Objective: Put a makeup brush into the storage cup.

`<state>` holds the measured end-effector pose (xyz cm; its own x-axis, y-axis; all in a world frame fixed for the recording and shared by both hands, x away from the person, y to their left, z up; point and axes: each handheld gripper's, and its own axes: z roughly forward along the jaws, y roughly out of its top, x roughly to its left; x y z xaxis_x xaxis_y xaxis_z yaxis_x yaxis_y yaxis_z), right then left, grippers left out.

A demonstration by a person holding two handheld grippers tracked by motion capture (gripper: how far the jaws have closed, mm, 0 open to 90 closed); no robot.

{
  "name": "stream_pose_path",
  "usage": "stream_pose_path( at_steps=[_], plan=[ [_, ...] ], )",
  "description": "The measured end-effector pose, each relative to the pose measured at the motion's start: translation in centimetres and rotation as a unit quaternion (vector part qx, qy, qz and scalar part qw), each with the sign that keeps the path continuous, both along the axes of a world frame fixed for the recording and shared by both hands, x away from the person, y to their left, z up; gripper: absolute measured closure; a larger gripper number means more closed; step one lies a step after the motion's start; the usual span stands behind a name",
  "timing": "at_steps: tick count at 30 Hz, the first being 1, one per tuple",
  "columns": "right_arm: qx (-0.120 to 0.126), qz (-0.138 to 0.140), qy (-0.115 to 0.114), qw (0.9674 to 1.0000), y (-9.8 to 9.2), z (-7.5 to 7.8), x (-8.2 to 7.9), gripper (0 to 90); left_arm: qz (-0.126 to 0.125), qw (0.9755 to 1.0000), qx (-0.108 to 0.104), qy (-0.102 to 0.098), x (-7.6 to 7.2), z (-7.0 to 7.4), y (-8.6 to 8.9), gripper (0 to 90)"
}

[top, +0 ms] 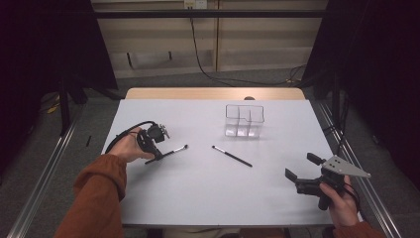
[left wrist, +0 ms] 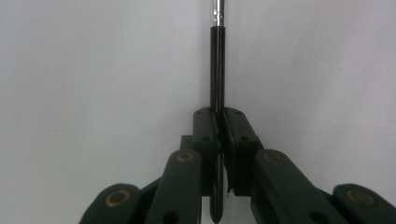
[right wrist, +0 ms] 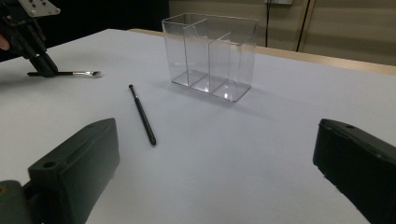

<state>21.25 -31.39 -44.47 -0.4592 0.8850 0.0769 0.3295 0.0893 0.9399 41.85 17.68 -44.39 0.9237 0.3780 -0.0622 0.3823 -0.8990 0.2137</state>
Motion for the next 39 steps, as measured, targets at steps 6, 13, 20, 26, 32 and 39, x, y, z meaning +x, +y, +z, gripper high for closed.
stream_pose_path(
  at_steps=[6,13,20,26,32,39],
  plan=[
    [0.000,0.000,-0.001,1.0000,0.0,0.0,-0.1,0.1,0.014,0.9996,-0.024,0.007,-0.2,0.0,0.3,84.4],
    [-0.001,0.000,-0.002,1.0000,0.1,0.1,-0.1,0.1,0.023,0.9979,-0.061,0.004,-0.5,0.5,0.8,84.4],
    [0.000,0.000,-0.002,1.0000,0.1,0.1,-0.1,0.1,0.046,0.9940,-0.099,-0.009,-0.7,1.1,1.2,84.4],
    [-0.001,0.000,-0.002,1.0000,0.0,0.1,-0.1,0.1,0.053,0.9850,-0.160,-0.036,-1.6,1.7,1.6,84.3],
    [-0.002,-0.001,-0.002,1.0000,0.1,0.1,-0.1,0.1,0.065,0.9779,-0.191,-0.052,-2.4,1.7,1.7,84.3],
    [-0.001,-0.002,-0.002,1.0000,0.1,0.1,-0.1,0.2,0.080,0.9700,-0.222,-0.060,-2.9,1.6,2.2,84.3]
  ],
)
